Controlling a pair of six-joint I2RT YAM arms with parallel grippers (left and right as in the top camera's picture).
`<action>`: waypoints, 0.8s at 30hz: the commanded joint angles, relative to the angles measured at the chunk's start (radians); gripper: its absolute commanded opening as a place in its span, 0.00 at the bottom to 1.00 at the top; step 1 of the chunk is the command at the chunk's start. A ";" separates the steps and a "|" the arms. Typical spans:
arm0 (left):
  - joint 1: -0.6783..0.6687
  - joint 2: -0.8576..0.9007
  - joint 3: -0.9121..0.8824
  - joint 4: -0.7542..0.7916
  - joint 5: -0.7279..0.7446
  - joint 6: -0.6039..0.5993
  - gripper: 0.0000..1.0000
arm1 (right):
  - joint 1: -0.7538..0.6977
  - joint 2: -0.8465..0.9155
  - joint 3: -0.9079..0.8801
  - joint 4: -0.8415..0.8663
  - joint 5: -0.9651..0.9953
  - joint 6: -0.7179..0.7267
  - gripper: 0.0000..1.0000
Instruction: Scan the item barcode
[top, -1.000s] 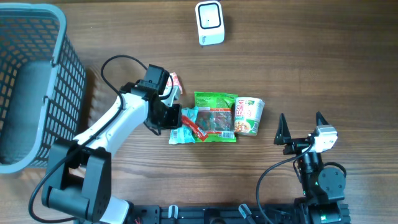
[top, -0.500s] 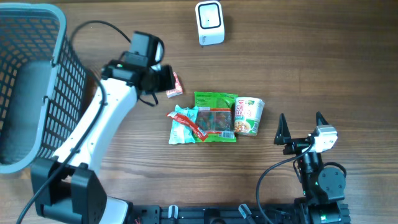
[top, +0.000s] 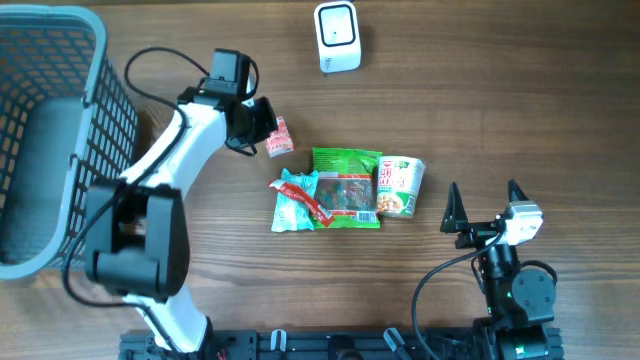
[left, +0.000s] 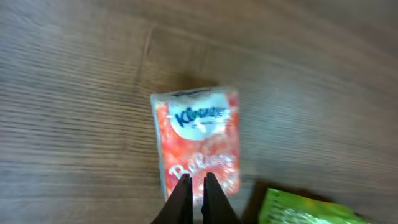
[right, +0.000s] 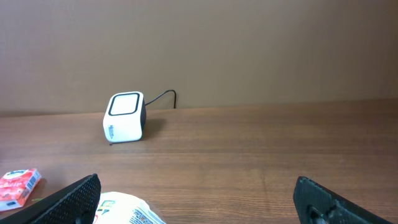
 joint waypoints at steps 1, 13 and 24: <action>0.001 0.055 -0.005 0.009 0.023 -0.002 0.04 | -0.004 -0.004 -0.001 0.004 -0.011 -0.004 1.00; 0.003 0.077 -0.005 -0.042 -0.069 0.005 0.04 | -0.004 -0.004 -0.001 0.004 -0.011 -0.004 1.00; 0.004 0.077 -0.005 -0.100 -0.156 0.005 0.04 | -0.004 -0.004 -0.001 0.004 -0.011 -0.003 1.00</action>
